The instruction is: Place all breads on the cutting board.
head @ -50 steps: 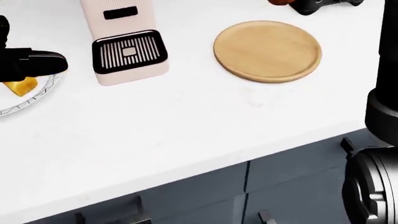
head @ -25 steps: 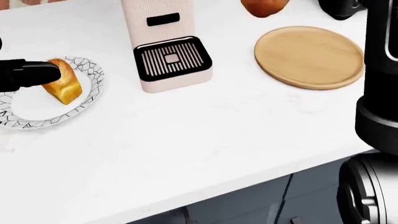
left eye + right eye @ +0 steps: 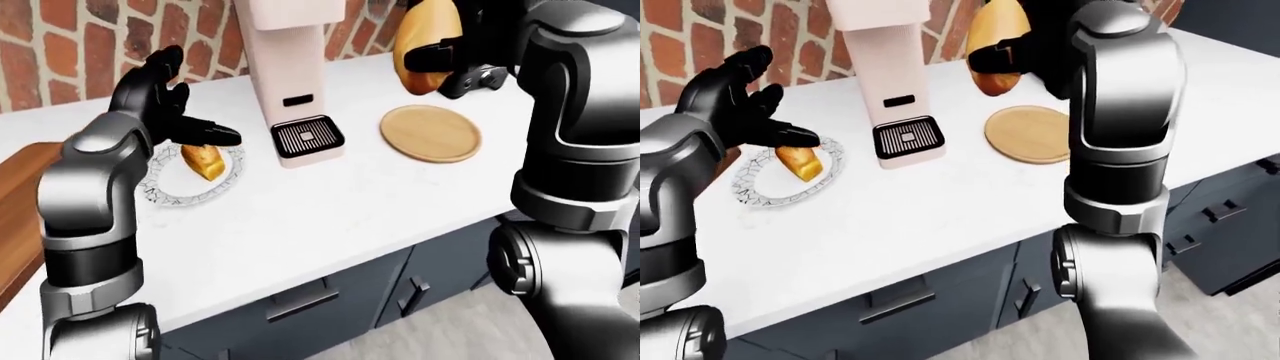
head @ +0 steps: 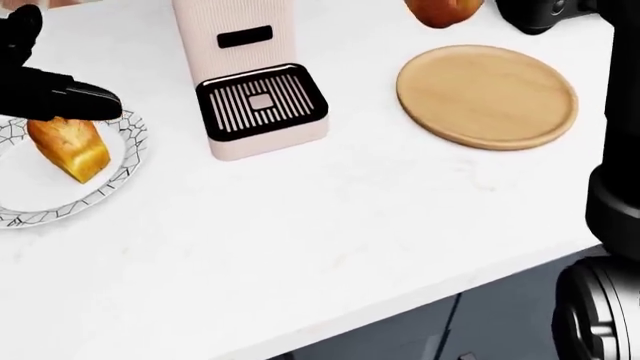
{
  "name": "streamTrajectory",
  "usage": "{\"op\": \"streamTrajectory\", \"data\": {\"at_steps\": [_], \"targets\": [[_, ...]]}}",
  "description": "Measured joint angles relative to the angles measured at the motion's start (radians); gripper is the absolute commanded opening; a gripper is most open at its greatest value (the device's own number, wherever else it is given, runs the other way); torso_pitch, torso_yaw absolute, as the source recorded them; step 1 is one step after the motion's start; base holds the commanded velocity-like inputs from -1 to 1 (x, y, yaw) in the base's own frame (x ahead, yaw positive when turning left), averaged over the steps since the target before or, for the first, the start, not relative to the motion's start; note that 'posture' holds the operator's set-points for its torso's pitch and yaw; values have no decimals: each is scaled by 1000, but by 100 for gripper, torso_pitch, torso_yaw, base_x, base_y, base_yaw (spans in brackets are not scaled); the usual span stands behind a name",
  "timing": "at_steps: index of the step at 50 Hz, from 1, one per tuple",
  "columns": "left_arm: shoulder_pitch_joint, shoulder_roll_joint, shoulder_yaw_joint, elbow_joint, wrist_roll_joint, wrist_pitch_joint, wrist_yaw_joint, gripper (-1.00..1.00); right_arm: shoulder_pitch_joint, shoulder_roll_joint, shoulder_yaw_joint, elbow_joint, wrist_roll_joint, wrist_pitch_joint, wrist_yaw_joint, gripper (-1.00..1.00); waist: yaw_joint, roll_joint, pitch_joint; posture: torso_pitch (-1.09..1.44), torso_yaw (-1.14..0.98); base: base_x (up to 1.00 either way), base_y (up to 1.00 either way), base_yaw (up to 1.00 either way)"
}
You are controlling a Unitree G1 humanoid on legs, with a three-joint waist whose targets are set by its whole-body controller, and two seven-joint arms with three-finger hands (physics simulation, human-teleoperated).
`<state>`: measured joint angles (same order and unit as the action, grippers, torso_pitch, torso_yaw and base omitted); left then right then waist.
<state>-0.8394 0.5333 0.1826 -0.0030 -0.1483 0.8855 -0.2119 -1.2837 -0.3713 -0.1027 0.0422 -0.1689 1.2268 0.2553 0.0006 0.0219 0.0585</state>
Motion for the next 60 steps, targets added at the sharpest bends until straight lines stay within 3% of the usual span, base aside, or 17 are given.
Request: {"op": "streamTrajectory", "data": {"at_steps": [11, 22, 40, 60], "targets": [[-2, 14, 22, 130, 165, -104, -142, 100, 32, 1, -7, -19, 4, -6, -4, -100, -1, -4, 0, 0, 0, 0, 0, 0], [-16, 19, 15, 279, 268, -215, -212, 100, 40, 6, -6, -20, 15, -11, -10, -100, 3, -8, -4, 0, 0, 0, 0, 0], [-164, -29, -38, 689, 410, -460, -213, 100, 99, -11, -23, -71, 39, -1, -16, -100, 7, -19, -12, 0, 0, 0, 0, 0], [-177, -26, -52, 786, 509, -535, -230, 100, 123, -9, -25, -109, 62, 18, -34, -100, 6, -20, -18, 0, 0, 0, 0, 0]]}}
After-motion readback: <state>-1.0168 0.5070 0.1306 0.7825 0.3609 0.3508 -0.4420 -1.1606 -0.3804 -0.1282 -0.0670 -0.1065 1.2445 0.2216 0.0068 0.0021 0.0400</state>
